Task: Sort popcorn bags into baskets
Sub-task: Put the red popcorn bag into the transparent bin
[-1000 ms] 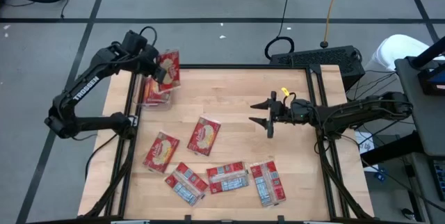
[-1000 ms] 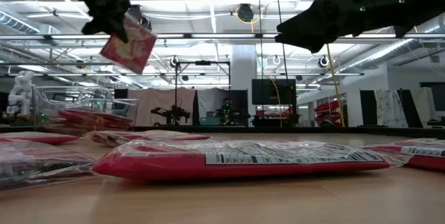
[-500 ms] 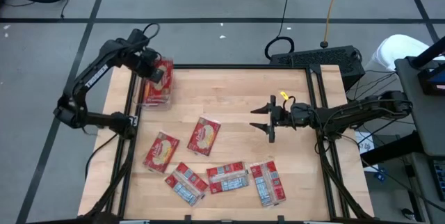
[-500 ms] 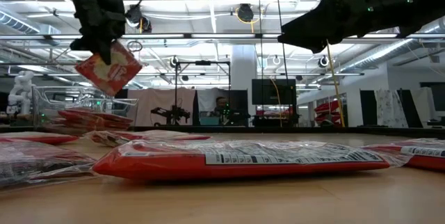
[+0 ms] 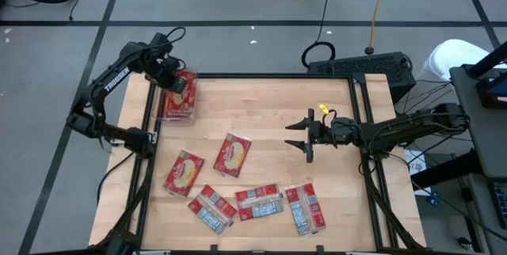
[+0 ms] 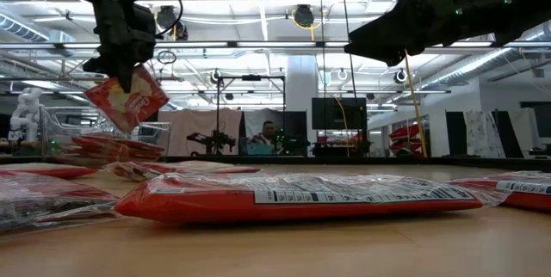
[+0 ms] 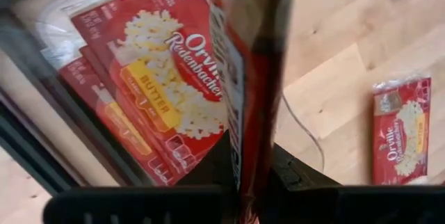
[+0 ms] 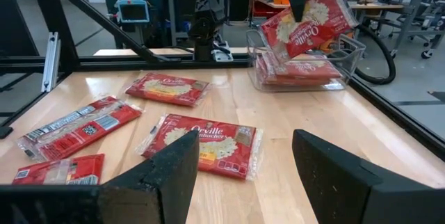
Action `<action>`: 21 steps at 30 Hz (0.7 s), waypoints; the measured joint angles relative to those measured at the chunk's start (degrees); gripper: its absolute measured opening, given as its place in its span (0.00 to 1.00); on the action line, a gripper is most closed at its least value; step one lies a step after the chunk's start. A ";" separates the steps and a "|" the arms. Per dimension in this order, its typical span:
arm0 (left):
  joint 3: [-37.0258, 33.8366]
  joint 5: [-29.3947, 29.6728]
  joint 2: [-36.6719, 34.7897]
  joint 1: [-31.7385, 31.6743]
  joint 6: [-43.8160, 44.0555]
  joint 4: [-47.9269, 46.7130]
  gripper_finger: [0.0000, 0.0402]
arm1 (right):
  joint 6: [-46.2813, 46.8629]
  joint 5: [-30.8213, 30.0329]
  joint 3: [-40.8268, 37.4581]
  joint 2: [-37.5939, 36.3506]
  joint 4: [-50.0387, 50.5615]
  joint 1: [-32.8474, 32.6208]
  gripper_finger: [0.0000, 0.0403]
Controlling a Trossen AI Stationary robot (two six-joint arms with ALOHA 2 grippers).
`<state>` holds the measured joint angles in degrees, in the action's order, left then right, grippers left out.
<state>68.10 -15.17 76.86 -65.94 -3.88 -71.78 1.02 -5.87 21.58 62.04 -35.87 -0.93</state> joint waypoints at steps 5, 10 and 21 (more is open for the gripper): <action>0.00 1.64 0.00 0.43 2.64 0.41 0.06 | 0.15 0.00 0.00 0.00 0.21 0.00 0.56; 0.00 4.80 0.02 2.14 6.01 0.24 0.07 | 0.55 0.00 0.00 0.00 0.19 0.00 0.56; -0.02 11.63 0.04 5.11 17.59 -2.04 0.07 | 0.87 0.00 0.00 0.00 0.15 0.00 0.56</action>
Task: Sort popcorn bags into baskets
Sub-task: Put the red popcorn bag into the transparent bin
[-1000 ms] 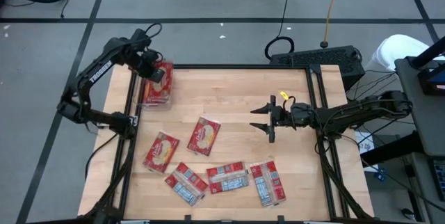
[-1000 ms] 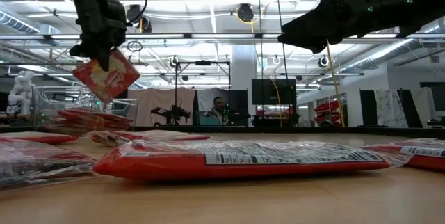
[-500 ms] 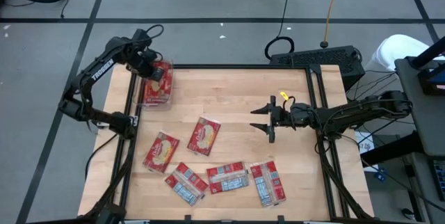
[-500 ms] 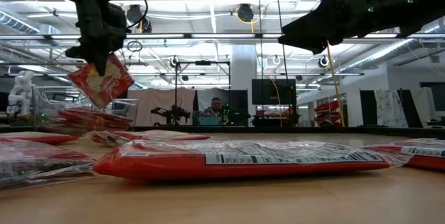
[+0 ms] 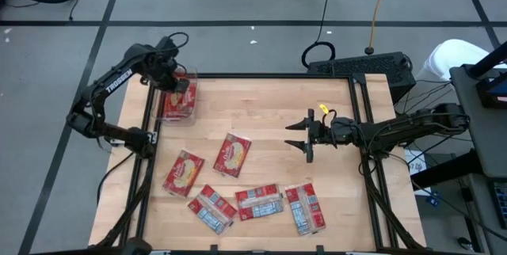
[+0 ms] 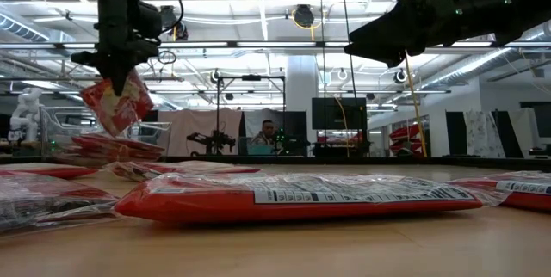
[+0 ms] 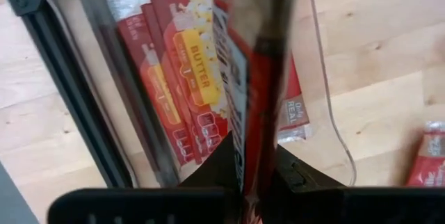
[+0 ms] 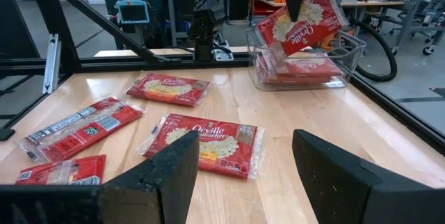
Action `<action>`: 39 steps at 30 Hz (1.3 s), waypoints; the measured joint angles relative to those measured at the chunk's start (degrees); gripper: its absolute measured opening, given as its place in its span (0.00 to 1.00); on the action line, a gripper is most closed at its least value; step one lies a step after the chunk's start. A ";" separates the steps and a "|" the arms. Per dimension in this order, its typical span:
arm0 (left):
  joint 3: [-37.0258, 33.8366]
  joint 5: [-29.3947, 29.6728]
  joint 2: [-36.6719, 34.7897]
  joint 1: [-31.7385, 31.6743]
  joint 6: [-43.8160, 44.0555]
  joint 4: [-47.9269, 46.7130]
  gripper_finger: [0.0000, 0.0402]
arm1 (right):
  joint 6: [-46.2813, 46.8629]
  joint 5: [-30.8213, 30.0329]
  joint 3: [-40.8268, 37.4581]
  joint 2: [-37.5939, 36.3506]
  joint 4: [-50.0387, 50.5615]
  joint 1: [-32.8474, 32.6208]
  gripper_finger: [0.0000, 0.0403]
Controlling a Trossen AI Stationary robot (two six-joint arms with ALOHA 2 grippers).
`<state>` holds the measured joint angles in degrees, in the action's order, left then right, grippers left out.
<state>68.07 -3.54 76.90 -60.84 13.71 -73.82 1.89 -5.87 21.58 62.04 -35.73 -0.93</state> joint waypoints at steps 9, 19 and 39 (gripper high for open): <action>-0.03 3.06 4.11 2.26 2.11 -0.13 0.20 | 0.05 0.00 0.00 0.00 0.00 0.00 0.56; -0.04 6.53 5.19 2.43 3.39 -1.81 0.27 | 0.41 0.13 0.00 0.00 0.00 -0.33 0.56; -0.04 6.31 -4.93 22.04 -12.15 19.59 0.27 | 4.83 -0.23 0.00 0.02 1.25 -1.09 0.56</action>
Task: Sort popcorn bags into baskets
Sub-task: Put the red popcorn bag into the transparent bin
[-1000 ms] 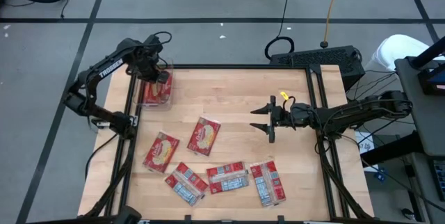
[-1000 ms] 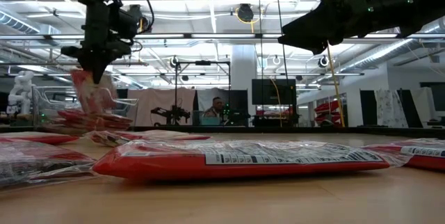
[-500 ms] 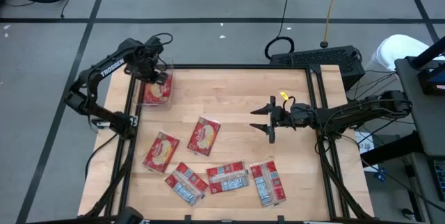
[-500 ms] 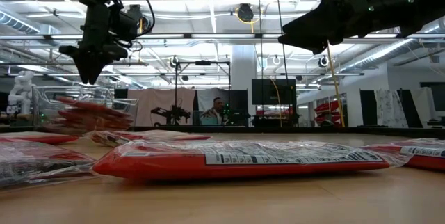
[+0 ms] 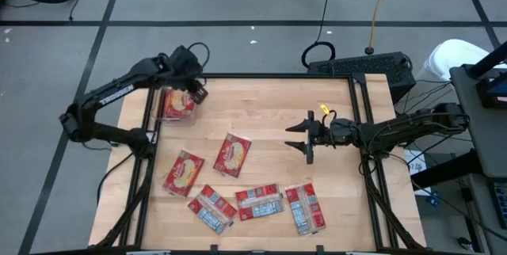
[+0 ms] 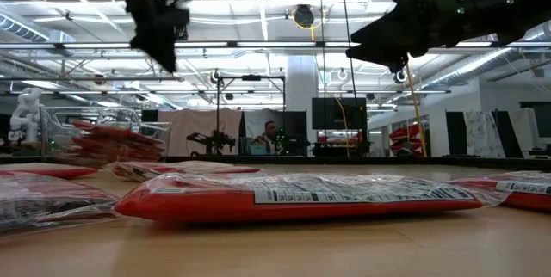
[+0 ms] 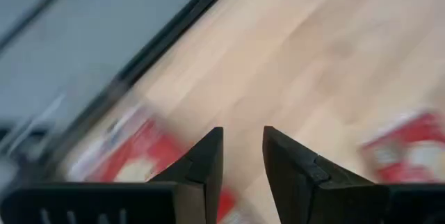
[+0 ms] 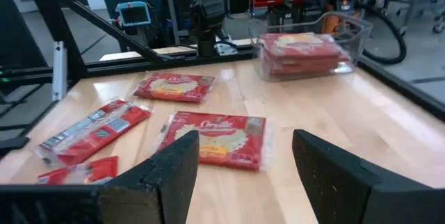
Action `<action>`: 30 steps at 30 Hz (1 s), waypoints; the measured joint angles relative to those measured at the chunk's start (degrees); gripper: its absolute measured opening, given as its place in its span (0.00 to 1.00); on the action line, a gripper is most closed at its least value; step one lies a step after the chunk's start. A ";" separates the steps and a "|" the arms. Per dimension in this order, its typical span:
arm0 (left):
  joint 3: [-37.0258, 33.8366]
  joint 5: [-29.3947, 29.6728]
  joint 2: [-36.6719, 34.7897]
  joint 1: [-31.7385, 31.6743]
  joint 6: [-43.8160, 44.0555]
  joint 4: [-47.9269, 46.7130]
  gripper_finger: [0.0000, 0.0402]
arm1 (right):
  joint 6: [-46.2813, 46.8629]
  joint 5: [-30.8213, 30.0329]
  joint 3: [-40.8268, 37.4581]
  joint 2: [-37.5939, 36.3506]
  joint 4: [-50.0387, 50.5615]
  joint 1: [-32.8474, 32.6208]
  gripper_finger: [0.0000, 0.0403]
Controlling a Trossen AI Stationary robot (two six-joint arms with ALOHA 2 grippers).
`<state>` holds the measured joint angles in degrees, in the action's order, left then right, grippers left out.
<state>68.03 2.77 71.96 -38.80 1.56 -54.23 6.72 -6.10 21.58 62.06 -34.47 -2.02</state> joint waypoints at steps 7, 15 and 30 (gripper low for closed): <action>-3.76 0.66 -6.27 17.54 0.20 13.20 0.27 | 3.87 -4.47 0.57 0.00 1.20 -5.29 0.56; -16.49 4.39 -9.81 35.71 1.14 37.62 0.27 | 9.24 -12.09 5.61 0.00 12.96 -14.77 0.56; -26.72 18.08 -9.42 55.00 6.62 57.04 0.27 | 27.22 -14.99 11.08 1.56 33.38 -27.88 0.56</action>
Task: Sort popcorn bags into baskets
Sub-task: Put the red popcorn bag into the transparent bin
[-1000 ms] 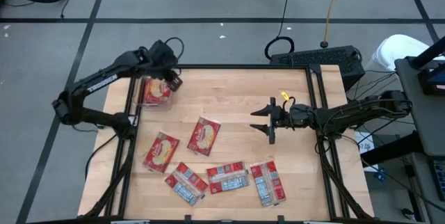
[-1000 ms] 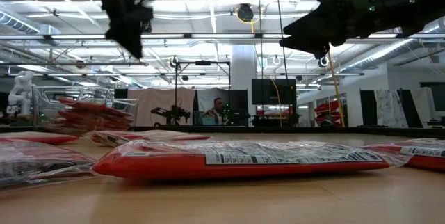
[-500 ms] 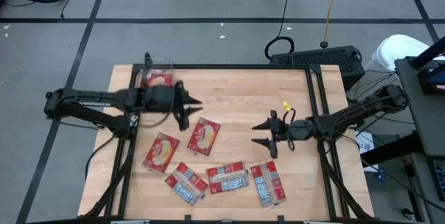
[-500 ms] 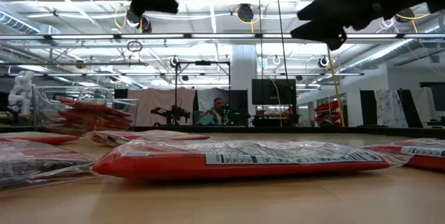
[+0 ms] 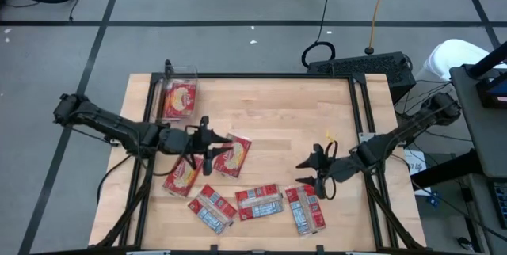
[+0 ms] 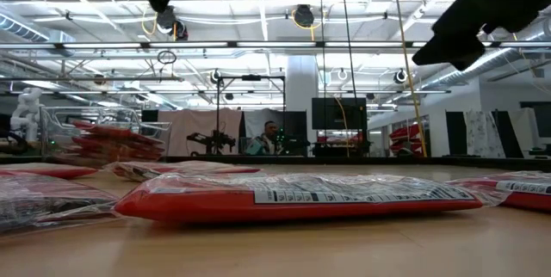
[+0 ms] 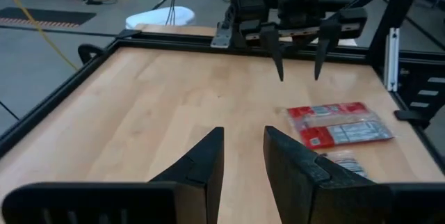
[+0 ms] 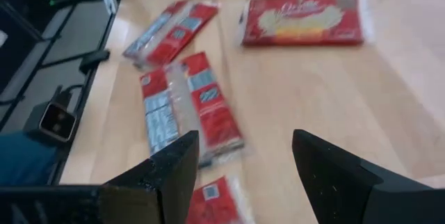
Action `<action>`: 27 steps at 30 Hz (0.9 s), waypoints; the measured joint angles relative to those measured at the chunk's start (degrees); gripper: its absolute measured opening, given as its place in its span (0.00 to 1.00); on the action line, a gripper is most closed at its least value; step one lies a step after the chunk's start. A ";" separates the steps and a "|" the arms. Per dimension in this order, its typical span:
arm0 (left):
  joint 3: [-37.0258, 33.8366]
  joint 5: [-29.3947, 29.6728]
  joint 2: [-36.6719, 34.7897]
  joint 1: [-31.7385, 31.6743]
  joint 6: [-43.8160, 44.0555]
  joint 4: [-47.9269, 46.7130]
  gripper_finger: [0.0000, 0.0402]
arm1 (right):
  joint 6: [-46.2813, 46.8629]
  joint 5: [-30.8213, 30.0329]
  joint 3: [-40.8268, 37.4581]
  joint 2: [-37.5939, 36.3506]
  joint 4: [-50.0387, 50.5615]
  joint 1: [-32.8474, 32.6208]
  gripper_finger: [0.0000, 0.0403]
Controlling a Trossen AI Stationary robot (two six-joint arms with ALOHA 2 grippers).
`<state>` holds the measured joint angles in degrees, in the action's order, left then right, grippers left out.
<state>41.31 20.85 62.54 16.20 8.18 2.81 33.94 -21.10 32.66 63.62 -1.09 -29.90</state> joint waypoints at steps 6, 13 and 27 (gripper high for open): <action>-2.44 5.12 1.20 4.28 3.17 4.23 0.27 | -0.91 0.34 4.12 6.57 1.19 -2.15 0.56; -3.21 7.75 6.16 6.75 4.76 10.02 0.27 | -7.58 0.53 12.27 21.49 1.20 -2.33 0.56; -3.20 8.80 12.37 8.49 7.83 15.41 0.27 | -20.12 1.63 20.20 37.84 -2.22 -8.83 0.56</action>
<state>38.11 29.65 74.91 24.69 16.02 18.21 13.82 -19.46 52.86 101.46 -3.31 -38.73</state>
